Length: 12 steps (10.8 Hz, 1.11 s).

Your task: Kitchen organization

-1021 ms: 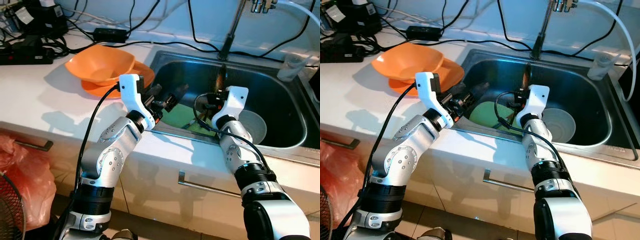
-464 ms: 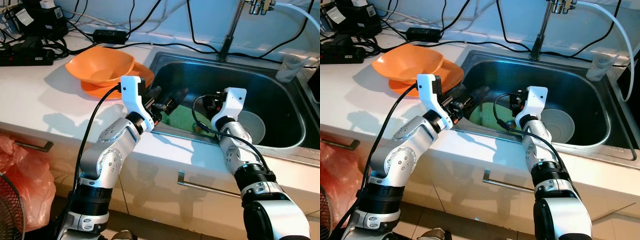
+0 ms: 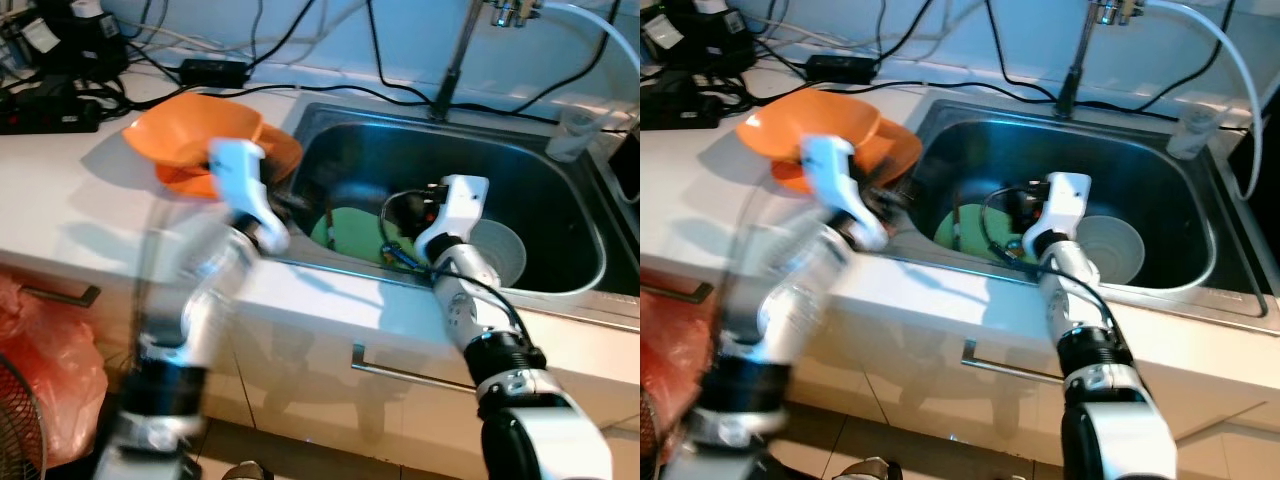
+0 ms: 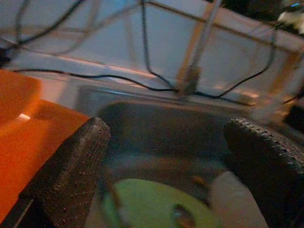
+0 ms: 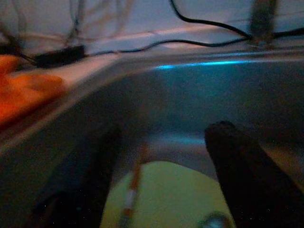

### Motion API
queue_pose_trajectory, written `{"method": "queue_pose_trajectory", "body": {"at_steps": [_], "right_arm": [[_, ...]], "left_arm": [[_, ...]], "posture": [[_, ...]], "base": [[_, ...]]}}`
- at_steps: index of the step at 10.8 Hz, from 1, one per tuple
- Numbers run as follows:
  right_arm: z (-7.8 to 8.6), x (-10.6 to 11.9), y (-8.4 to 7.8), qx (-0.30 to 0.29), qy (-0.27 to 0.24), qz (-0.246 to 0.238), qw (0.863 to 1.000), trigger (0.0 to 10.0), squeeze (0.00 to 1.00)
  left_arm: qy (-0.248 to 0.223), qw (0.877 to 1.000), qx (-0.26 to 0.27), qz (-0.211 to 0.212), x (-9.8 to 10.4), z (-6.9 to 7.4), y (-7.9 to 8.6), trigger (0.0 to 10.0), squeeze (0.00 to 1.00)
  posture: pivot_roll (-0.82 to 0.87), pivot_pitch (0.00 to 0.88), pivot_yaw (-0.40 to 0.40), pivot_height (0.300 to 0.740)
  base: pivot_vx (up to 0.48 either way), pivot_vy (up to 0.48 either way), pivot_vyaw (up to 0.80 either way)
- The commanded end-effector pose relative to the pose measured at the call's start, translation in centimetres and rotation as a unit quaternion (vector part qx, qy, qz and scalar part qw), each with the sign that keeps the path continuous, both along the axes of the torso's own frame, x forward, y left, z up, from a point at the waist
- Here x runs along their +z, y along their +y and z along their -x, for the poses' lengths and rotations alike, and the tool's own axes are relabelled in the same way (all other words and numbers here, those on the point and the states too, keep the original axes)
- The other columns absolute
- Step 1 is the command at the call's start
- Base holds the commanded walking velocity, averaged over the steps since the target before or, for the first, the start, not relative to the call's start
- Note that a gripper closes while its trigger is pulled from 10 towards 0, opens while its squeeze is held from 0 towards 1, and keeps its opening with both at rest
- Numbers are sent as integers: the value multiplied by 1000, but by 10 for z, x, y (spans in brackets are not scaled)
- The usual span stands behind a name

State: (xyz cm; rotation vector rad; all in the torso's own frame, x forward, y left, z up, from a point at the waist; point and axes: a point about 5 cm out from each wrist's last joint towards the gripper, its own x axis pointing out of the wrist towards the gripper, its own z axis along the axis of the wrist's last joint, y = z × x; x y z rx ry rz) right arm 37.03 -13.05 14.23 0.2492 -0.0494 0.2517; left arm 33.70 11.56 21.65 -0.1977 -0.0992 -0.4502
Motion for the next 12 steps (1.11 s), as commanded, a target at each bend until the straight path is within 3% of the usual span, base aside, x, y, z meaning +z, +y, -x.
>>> {"method": "queue_pose_trajectory", "body": {"at_steps": [1, 4, 6, 7, 8, 11, 12], "right_arm": [[4, -3, 6, 23, 7, -13, 1000, 10000, 1000], [18, 16, 28, 119, -41, -60, 990, 10000, 1000], [24, 22, 30, 140, -48, -78, 986, 10000, 1000], [27, 24, 30, 144, -51, -82, 985, 10000, 1000], [30, 26, 30, 147, -54, -87, 984, 10000, 1000], [36, 28, 31, 149, -52, -92, 983, 10000, 949], [39, 30, 30, 149, -52, -94, 983, 10000, 827]], "left_arm": [[-10, 1000, 5, -14, 4, -3, 2, 10000, 1000], [-25, 995, 29, -90, 7, -14, 20, 10000, 1000], [-33, 985, 54, -162, 6, -22, 36, 10000, 1000], [-33, 980, 67, -184, 7, -26, 46, 10000, 388], [-37, 974, 84, -208, 10, -30, 57, 10000, 0], [-47, 955, 111, -270, 16, -41, 80, 10000, 0], [-42, 948, 106, -296, 13, -45, 87, 10000, 0]], "posture": [[143, 68, -32, 740], [140, 73, -29, 740], [138, 75, -27, 740], [138, 75, -27, 740], [136, 78, -23, 740], [126, 90, -14, 740], [124, 93, -10, 740]], "base": [[0, 0, 0], [0, 0, 0], [0, 0, 0], [0, 0, 0], [0, 0, 0], [0, 0, 0], [0, 0, 0]]}}
